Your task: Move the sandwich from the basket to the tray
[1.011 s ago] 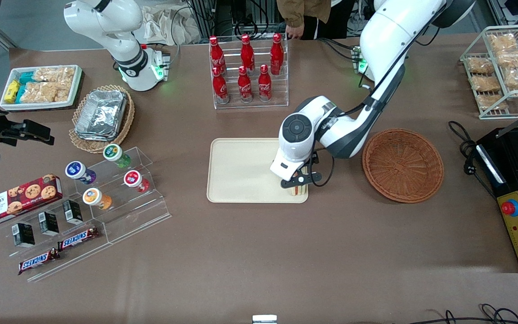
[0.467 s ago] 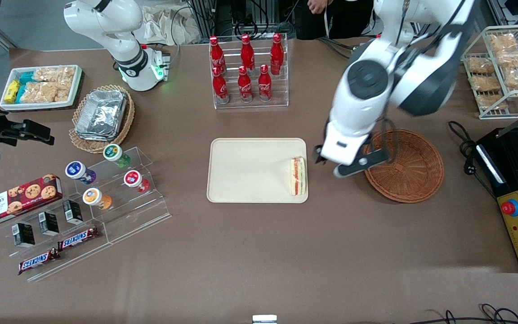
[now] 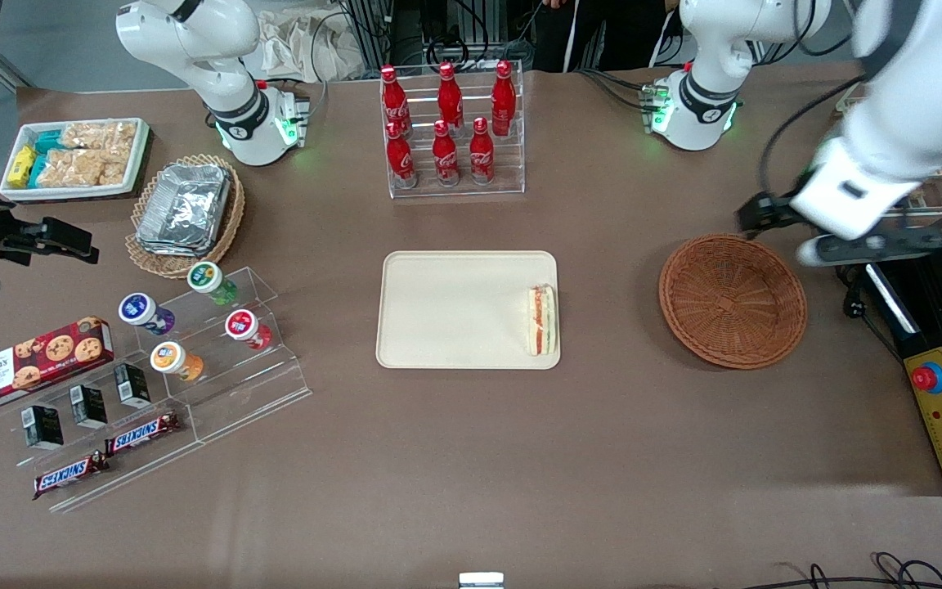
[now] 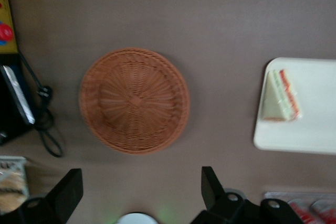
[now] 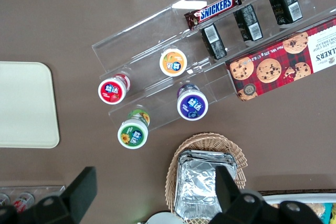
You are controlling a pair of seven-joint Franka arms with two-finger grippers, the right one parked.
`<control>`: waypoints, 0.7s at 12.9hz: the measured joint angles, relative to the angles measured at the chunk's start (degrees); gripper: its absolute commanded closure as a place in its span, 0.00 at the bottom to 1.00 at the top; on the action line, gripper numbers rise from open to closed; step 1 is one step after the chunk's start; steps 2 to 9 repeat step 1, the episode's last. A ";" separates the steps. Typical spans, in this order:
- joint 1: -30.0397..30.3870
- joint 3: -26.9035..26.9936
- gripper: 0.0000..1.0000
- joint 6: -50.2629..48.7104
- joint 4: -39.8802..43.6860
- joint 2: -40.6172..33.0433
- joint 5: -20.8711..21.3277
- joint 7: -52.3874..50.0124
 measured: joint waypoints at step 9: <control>0.13 1.47 0.00 0.01 0.19 -0.30 -0.03 3.25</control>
